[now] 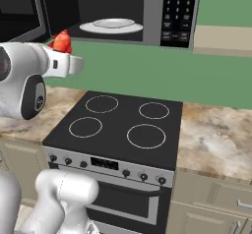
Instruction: Transport the fish from the fridge to the microwave and turn on the microwave.
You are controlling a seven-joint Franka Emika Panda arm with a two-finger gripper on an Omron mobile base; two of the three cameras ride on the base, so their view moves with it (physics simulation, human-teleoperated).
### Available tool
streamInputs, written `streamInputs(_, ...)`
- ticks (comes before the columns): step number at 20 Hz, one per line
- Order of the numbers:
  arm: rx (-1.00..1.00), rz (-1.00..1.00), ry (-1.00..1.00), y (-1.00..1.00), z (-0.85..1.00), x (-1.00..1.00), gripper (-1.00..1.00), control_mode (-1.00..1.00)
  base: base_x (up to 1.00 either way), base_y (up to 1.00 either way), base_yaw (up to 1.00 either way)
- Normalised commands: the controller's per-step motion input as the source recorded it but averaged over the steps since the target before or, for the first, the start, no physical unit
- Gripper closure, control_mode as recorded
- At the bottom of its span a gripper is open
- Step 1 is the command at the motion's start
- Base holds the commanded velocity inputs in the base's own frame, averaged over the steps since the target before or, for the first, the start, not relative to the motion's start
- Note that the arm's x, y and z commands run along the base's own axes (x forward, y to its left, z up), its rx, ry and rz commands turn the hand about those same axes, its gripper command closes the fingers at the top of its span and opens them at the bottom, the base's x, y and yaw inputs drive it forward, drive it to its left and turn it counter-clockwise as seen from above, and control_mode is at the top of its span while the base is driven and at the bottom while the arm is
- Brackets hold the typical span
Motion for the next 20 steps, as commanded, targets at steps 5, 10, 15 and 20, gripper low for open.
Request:
streamInputs(5,0.0,0.0,0.0,-0.01,0.52,0.37,1.0,-1.0,0.0,0.0,0.0)
streamInputs(10,0.0,0.0,0.01,0.0,0.48,0.33,1.0,-1.0,0.0,0.0,0.0)
streamInputs(15,0.0,0.0,0.08,-0.02,0.22,0.39,1.0,-1.0,0.0,0.0,0.0)
streamInputs(20,0.0,0.0,0.11,0.0,0.0,0.56,1.0,-1.0,0.0,0.0,0.0)
